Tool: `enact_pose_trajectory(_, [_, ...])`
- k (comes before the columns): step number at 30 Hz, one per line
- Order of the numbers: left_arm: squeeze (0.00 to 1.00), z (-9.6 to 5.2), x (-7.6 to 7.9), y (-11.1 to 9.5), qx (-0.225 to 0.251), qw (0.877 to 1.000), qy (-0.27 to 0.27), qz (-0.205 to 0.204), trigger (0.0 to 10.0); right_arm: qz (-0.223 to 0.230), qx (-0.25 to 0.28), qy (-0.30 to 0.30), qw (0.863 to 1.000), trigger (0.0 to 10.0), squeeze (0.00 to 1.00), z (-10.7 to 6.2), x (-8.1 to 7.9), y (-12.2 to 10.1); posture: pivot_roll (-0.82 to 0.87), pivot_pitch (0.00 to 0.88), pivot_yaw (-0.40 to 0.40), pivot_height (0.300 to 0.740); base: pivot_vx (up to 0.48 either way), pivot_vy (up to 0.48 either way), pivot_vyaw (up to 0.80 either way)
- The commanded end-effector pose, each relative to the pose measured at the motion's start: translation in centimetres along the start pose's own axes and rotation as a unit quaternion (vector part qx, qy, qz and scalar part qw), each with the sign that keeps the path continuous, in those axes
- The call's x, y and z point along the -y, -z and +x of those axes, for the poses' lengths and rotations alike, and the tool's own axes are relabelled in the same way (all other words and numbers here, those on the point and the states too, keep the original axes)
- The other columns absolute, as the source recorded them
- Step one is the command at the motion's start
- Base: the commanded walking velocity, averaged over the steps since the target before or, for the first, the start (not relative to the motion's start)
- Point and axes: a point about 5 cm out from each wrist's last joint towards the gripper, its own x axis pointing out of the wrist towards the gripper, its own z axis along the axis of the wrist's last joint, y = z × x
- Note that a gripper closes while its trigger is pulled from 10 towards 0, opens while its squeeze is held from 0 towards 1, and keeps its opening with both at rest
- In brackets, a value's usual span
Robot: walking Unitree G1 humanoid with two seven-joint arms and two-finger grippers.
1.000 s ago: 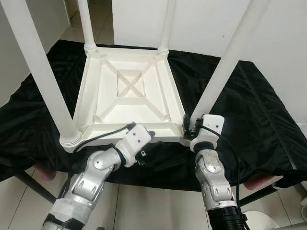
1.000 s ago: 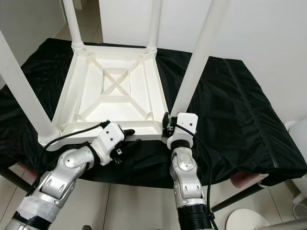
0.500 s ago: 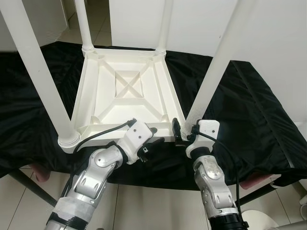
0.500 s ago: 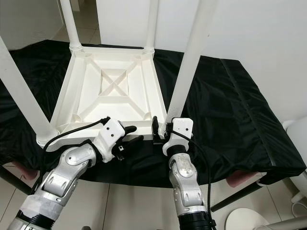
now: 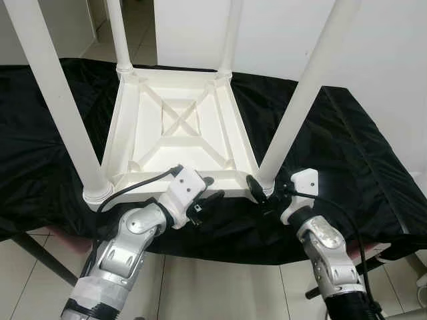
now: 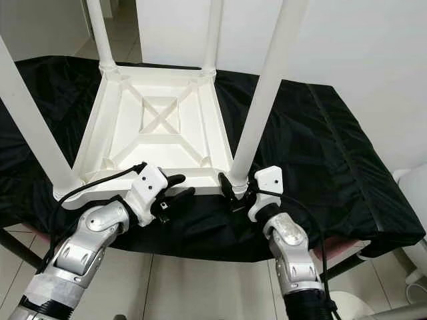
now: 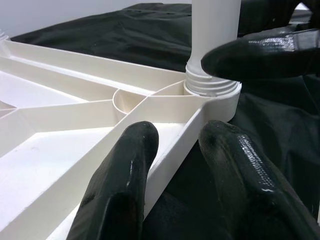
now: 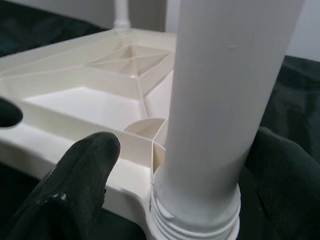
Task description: Building children table
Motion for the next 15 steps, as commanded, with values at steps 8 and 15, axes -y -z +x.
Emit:
enact_pose_trajectory(8, [0.00,0.0,0.3,-0.1,-0.002,1.000,-0.007,0.003,10.0,-0.036,-0.024,-0.078,0.996,10.0,0.00,1.3,1.7,0.0,0.08,0.044,-0.099,0.740,0.000,0.000,0.00])
enact_pose_trajectory(15, [0.00,-0.1,0.3,-0.3,-0.001,1.000,-0.013,0.006,10.0,-0.056,-0.044,-0.116,0.991,4.8,0.00,2.7,2.5,0.2,0.11,0.043,-0.111,0.740,0.000,0.000,0.00])
